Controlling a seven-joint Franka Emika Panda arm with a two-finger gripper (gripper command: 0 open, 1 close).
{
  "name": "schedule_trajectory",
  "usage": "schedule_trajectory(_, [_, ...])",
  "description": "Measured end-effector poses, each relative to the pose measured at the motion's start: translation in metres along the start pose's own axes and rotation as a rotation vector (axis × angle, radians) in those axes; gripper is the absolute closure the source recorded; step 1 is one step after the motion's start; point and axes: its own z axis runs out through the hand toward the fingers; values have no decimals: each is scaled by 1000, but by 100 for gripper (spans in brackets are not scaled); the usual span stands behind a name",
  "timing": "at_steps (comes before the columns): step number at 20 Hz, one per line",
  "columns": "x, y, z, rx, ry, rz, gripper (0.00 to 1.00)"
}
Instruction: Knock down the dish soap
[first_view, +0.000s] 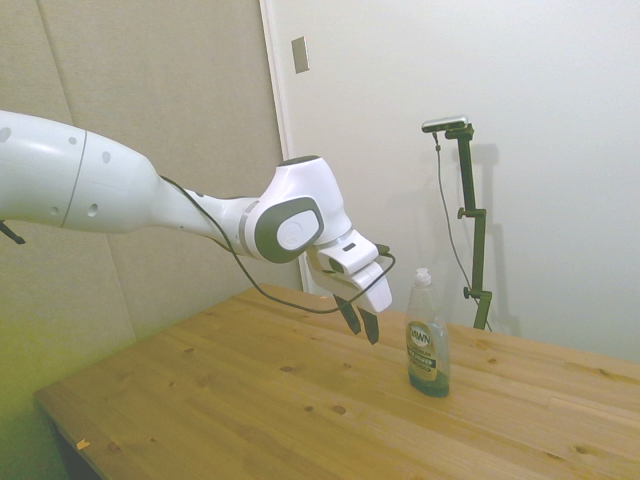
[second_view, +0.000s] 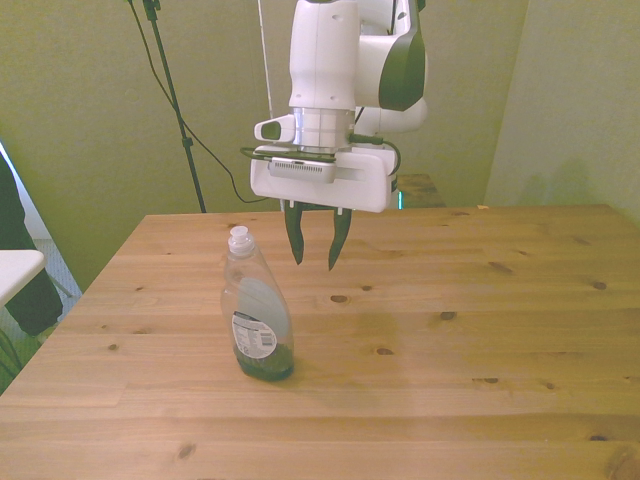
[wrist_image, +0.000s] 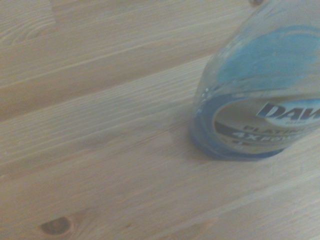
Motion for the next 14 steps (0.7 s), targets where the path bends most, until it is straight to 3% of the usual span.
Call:
schedule_trajectory(9, [25, -6, 28, -26, 5, 32, 100])
schedule_trajectory(14, [35, -9, 25, -19, 16, 43, 100])
